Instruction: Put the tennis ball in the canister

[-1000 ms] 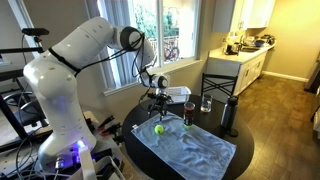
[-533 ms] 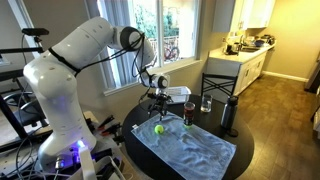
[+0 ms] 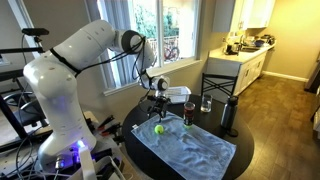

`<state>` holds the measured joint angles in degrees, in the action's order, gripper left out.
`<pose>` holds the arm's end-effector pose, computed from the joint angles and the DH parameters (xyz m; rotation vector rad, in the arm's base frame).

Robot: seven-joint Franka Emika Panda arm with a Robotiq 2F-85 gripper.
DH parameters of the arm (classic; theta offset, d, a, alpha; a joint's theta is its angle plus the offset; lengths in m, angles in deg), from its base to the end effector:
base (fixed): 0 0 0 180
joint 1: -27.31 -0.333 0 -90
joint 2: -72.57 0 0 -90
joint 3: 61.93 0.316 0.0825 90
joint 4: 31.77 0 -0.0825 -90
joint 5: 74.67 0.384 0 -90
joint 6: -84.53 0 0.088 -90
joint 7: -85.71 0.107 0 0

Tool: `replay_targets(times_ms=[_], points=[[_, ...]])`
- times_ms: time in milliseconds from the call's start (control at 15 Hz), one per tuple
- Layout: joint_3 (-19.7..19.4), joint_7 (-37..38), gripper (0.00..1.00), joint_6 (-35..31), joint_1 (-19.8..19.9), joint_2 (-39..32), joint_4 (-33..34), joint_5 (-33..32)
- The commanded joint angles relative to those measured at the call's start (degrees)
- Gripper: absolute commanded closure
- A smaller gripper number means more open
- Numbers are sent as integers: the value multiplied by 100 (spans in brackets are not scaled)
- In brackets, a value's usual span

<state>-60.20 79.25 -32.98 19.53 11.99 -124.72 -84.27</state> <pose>0.5633 0.0860 -0.0286 2.8343 0.5710 -0.9316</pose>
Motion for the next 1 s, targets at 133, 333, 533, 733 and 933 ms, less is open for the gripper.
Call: replay_targets(times_ms=[133,333,533,733,933], points=[[-2,117,0,-110,-8,-359,319,-42],[-20,93,0,-60,1,-603,609,-31],[-97,122,0,111,-30,-1008,1037,-55],[-210,179,0,254,-62,-1415,1446,-90],[-294,192,0,403,-63,-1749,1826,-103]])
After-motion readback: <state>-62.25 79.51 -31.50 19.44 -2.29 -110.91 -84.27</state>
